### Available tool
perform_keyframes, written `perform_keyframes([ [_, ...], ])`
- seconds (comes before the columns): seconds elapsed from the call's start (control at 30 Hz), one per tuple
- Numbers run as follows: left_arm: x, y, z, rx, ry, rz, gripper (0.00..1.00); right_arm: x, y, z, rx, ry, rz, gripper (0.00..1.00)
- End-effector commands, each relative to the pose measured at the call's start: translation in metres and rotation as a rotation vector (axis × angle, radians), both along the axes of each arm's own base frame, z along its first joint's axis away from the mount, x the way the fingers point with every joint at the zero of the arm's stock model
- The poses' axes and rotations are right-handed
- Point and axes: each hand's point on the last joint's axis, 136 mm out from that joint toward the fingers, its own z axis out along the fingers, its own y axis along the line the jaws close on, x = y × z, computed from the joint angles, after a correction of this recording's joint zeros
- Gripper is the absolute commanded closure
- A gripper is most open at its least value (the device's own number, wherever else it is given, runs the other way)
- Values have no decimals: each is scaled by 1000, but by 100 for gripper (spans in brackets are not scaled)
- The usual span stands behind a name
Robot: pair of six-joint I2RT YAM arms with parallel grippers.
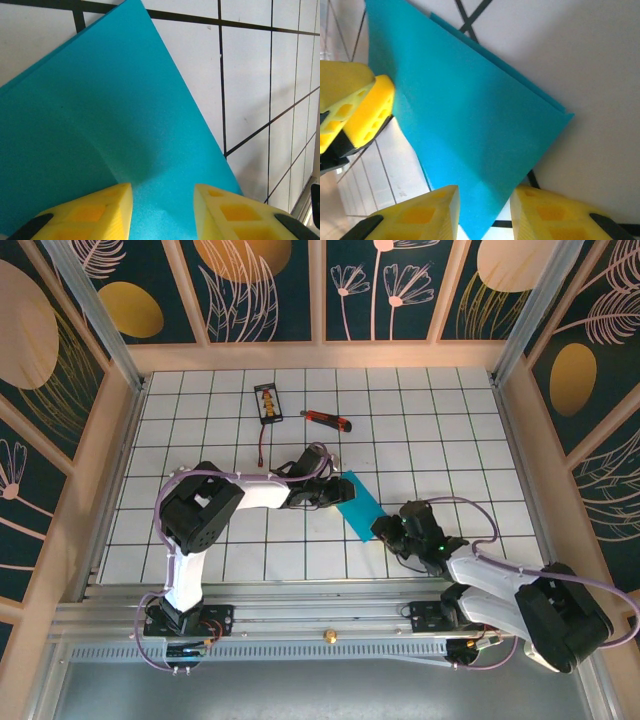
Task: Fold a paper plane with a square sheet of paper (pick it up from the middle)
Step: Third fold the triangle at the center of the table.
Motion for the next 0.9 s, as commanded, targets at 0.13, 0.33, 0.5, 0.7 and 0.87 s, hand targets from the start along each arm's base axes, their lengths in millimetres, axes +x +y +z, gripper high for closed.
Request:
perform_keyframes([
  [0.13, -9, 5, -20, 32, 28, -23, 62, 13, 7, 19, 88, -79, -19, 67],
  [0.33, -9, 5, -21, 36, 27, -25, 62, 12, 4, 23, 97, -94, -34, 67],
  [0.5, -7, 5, -20, 39, 21, -25, 62, 12, 1, 24, 94, -85, -50, 70],
  [0.7, -6, 5, -19, 40, 17, -24, 62, 12, 3, 24, 123, -38, -85, 79],
  [0.87, -1, 0, -3, 12, -29, -31, 58, 5, -3, 16, 157, 58, -167, 91],
])
